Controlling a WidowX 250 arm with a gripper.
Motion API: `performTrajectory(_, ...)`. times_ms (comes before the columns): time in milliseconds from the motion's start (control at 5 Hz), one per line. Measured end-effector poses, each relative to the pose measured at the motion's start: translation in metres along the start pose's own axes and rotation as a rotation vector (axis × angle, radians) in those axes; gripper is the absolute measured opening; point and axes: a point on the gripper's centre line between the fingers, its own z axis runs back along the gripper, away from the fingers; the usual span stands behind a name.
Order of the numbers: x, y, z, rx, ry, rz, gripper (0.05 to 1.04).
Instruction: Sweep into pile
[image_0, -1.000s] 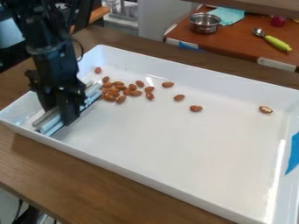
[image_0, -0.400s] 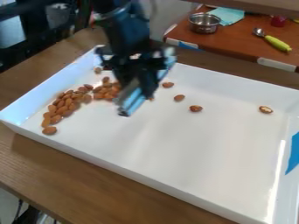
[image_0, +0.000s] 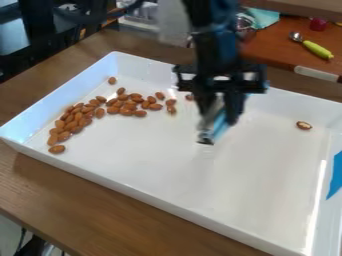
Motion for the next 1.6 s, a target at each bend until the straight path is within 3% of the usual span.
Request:
performTrajectory(600, 0.008, -0.046, -0.042, 0.065, 0.027, 0.001, 0.381)
performTrajectory(800, 0.018, -0.064, -0.052, 0.077, 0.005, -0.004, 0.381)
performTrajectory(1600, 0.033, -0.080, -0.086, 0.129, 0.005, 0.030, 0.381)
